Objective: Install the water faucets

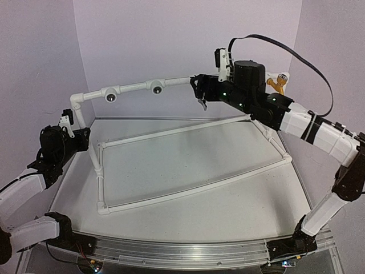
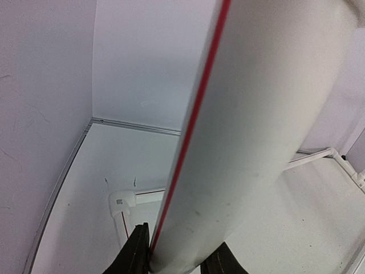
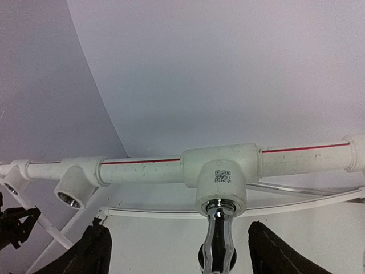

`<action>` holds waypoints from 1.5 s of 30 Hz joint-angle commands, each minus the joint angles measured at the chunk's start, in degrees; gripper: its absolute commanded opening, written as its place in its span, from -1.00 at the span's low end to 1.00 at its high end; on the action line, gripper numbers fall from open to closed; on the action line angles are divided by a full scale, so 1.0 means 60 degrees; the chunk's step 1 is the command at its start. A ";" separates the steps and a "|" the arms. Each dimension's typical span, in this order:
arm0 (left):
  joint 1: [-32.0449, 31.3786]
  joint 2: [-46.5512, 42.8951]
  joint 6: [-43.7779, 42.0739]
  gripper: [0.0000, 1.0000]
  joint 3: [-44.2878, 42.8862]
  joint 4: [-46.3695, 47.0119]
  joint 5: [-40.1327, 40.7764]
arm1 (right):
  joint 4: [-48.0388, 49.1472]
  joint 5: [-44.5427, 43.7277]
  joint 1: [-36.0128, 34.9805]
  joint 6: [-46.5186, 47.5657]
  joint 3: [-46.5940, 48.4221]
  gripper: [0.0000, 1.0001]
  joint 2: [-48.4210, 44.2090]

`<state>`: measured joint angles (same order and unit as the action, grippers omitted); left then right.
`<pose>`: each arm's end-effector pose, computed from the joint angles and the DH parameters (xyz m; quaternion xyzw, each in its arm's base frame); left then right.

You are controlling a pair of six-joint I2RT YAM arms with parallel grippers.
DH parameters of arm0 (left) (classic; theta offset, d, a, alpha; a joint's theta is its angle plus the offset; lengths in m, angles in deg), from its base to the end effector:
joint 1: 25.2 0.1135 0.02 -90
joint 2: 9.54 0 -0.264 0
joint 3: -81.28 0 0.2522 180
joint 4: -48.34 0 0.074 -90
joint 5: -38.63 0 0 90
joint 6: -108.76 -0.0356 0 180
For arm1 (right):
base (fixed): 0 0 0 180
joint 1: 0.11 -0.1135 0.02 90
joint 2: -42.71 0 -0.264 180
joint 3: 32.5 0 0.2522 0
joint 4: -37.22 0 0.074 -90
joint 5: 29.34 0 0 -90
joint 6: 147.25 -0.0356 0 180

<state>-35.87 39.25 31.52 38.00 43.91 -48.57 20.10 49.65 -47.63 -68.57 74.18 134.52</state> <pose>0.2018 -0.0363 0.2690 -0.0297 0.7651 -0.1122 0.6334 0.2623 0.2764 0.4378 -0.1597 0.7027 0.2786 0.6349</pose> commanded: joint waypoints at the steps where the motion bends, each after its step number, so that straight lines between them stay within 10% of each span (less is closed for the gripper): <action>1: -0.0227 0.0162 0.1390 -1.00 -0.0011 -0.0712 -0.1438 | -0.0170 0.1196 -0.0047 0.3611 -0.0197 0.80 -0.1205; 8: -0.0227 0.0212 0.1372 -1.00 -0.0071 -0.0706 -0.1461 | -0.1726 0.1591 -0.0202 0.7418 0.0461 0.92 -0.1288; 25: -0.0227 0.0402 0.1346 -1.00 -0.0164 -0.0717 -0.1595 | -0.1746 -0.2762 -0.0204 0.1226 0.1916 0.42 0.0917; 31: -0.0224 0.0365 0.1346 -1.00 -0.0137 -0.0728 -0.1566 | -0.1749 -0.3559 -0.0207 -0.0544 0.1862 -0.29 0.1082; 35: -0.0225 0.0441 0.1339 -1.00 -0.0167 -0.0729 -0.1621 | -0.1610 -0.2946 -0.0074 -0.2691 0.1473 -0.97 0.0834; 41: -0.0222 0.0451 0.1331 -1.00 -0.0183 -0.0723 -0.1646 | 0.0130 -0.0604 0.0511 -0.6527 -0.0204 -1.00 0.0037; 45: -0.0223 0.0427 0.1345 -1.00 -0.0167 -0.0723 -0.1653 | 0.0287 -0.0093 0.0536 -0.5094 0.0216 -0.97 0.0078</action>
<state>-35.89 40.71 31.04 37.37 44.56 -50.41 17.88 45.24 -45.22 -96.71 73.58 136.24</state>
